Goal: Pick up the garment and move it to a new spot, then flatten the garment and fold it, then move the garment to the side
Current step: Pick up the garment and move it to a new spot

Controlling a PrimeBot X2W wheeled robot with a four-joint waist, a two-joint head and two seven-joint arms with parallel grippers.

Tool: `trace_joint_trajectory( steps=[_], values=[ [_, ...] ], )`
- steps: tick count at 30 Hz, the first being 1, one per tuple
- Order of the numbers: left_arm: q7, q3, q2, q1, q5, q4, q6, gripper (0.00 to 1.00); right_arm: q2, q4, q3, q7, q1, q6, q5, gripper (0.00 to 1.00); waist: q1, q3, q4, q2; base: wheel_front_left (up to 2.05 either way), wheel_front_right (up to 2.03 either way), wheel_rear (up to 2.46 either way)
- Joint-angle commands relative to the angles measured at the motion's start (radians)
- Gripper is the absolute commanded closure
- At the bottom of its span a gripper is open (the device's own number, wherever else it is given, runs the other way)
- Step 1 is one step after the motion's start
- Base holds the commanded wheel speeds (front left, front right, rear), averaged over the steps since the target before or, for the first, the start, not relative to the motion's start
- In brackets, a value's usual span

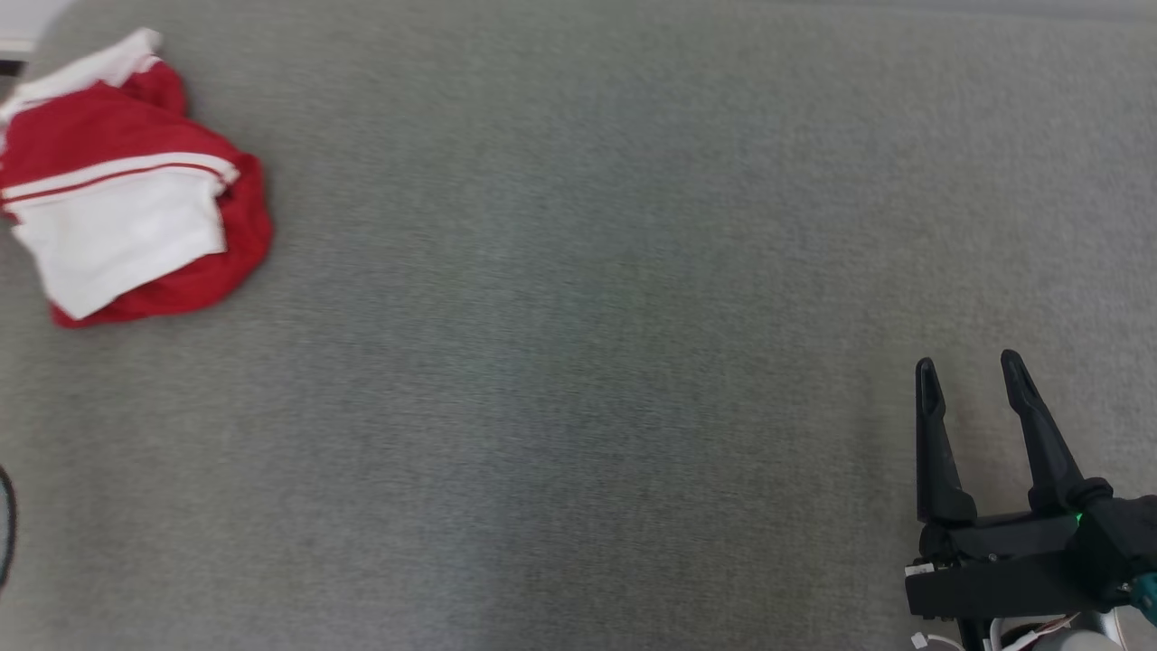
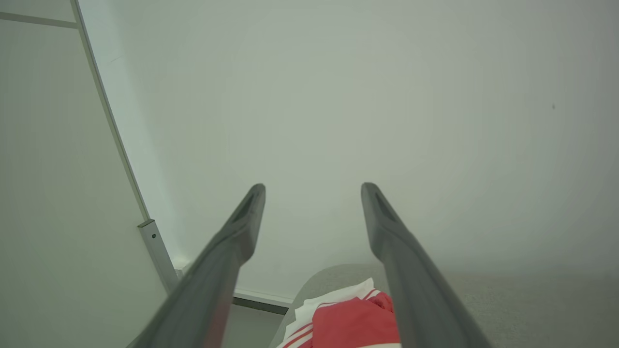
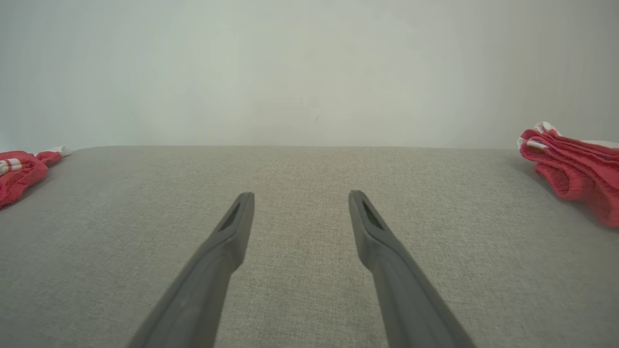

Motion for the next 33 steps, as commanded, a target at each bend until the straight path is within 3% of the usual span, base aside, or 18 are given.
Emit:
trace_joint_trajectory(
  steps=[1,12,19,33],
  values=[
    [0.004,0.003,0.012,-0.025,-0.003,0.009,0.0,0.0,0.001,-0.004,0.001,-0.004,-0.015,-0.002,-0.006,0.0,-0.0004,0.127,-0.128,-0.0002,0.0,0.0,0.0],
    [0.134,-0.084,0.093,-0.158,-0.107,0.2,-0.02,0.0,0.001,-0.021,0.009,-0.003,-0.04,-0.002,-0.009,0.0,-0.0004,0.159,-0.167,-0.0002,0.0,0.0,0.0],
    [0.239,-0.208,0.136,-0.205,-0.212,0.325,-0.016,0.0,0.001,-0.037,0.008,0.006,-0.037,-0.002,-0.011,0.0,-0.0004,0.155,-0.187,-0.0002,0.0,0.0,0.0],
    [0.481,-0.363,0.158,-0.267,-0.349,0.545,-0.017,0.0,0.001,-0.05,0.01,0.02,-0.039,-0.002,-0.019,0.0,-0.0004,0.15,-0.199,-0.0002,0.0,0.0,0.0]
  ],
)
